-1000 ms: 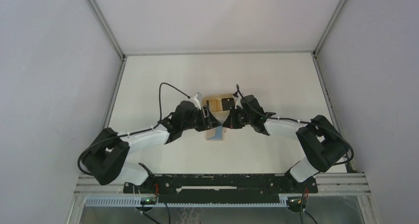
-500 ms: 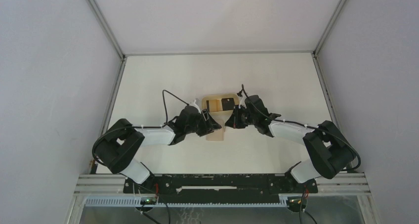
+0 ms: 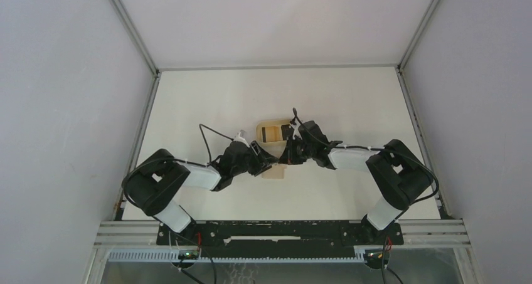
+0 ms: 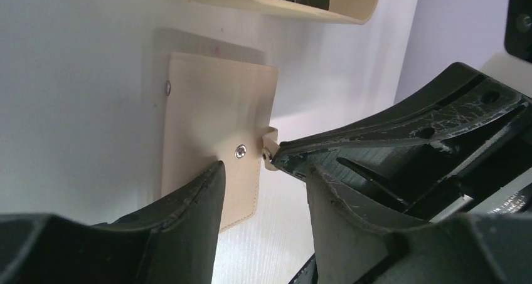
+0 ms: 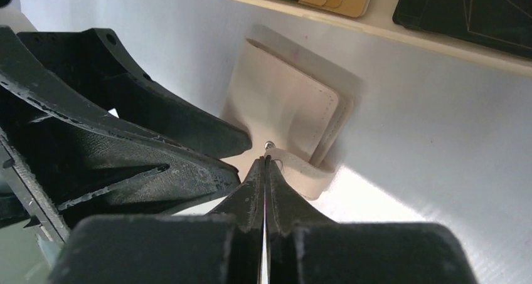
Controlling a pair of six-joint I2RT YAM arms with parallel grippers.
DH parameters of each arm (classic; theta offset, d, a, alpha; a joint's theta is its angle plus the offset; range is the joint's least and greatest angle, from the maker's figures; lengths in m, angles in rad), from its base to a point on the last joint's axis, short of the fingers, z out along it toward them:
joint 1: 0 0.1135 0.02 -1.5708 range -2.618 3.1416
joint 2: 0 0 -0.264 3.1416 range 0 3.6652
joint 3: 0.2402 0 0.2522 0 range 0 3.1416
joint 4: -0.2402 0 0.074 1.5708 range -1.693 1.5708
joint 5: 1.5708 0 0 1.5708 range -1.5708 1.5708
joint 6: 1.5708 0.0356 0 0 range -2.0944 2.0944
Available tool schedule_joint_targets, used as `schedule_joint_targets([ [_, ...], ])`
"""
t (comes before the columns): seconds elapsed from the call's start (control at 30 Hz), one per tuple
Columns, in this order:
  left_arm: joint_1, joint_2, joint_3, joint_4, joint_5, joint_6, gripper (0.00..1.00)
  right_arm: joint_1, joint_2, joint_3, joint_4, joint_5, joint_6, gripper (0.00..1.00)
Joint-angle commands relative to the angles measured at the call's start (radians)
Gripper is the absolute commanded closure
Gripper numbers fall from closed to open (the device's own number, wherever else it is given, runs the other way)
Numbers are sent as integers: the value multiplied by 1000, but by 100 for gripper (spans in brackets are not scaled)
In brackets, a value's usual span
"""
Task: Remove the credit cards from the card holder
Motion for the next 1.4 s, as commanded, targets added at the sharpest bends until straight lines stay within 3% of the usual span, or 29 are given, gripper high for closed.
schedule_joint_targets([
  [0.0, -1, 61, -58, 137, -11, -83, 47, 9, 20, 55, 36, 3, 19, 100],
  [0.07, 0, 87, -69, 188, 2, -106, 54, 11, 32, 67, 36, 1, 22, 100],
  [0.13, 0, 108, -77, 229, 8, -122, 68, 14, 40, 76, 36, 0, 24, 100],
  [0.43, 6, 108, -94, 231, -7, -126, 99, 25, 69, 108, 24, 12, 23, 100],
  [0.83, 11, 80, -97, 171, -30, -98, 100, -5, 32, 109, -75, 68, -40, 100],
  [1.37, 11, 76, -75, 136, -26, -80, 100, 17, 58, 124, -44, 40, -22, 100],
])
